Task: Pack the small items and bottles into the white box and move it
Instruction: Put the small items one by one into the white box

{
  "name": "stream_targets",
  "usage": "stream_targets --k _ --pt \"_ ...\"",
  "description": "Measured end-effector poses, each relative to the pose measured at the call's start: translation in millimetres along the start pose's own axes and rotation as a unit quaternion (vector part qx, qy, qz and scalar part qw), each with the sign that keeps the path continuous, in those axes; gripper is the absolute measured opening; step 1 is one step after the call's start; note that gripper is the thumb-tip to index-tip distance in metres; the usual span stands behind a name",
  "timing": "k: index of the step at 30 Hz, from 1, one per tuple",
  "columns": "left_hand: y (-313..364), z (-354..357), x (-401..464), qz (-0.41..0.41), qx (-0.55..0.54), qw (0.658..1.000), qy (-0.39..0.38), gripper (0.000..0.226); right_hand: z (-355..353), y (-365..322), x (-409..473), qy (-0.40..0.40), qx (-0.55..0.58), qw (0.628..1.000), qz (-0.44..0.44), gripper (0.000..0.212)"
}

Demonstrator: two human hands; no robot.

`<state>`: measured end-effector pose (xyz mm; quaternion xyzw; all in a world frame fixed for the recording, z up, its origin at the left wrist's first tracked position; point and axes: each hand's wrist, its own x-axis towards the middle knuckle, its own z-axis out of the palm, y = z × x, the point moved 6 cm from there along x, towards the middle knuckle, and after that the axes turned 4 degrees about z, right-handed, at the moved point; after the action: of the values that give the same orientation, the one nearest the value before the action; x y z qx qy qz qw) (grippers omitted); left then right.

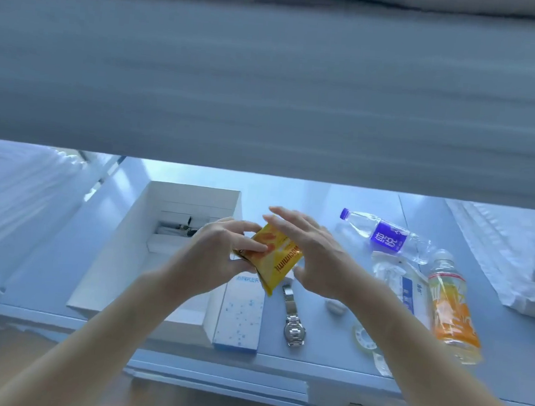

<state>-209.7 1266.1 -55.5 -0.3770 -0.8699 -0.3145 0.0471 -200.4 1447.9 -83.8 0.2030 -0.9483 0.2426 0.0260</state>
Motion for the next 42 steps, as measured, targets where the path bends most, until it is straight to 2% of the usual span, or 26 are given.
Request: stream_targets --k 9,13,23,28,32,35,42 --pt "-49.3 -52.2 -48.0 -0.005 -0.005 1.000 0.016 0.038 30.8 -67.8 63.1 -0.024 -0.011 0.999 -0.041 0.082" --pt "-73.3 -67.2 -69.7 -0.006 0.010 1.000 0.016 0.041 48.6 -92.4 84.5 -0.039 -0.043 0.997 -0.050 0.083" --pt "-109.1 -70.6 -96.0 -0.001 0.073 0.997 0.019 0.032 87.6 -128.2 121.9 -0.106 -0.099 0.988 -0.059 0.076" --pt "-124.5 -72.2 -99.0 -0.036 0.041 0.998 0.039 0.021 95.7 -122.3 119.1 -0.141 -0.100 0.985 -0.020 0.093" --pt "-134.3 -57.4 -99.2 -0.065 0.057 0.996 -0.010 0.020 94.6 -113.4 101.8 -0.134 -0.084 0.987 0.000 0.070" --pt "-139.0 -46.5 -99.1 -0.080 0.088 0.992 -0.050 0.023 87.7 -104.7 85.1 -0.100 -0.081 0.992 0.009 0.053" --pt "-136.8 -21.0 -86.3 -0.058 0.165 0.977 -0.125 0.029 85.6 -92.8 57.3 -0.052 -0.070 0.996 0.016 0.054"
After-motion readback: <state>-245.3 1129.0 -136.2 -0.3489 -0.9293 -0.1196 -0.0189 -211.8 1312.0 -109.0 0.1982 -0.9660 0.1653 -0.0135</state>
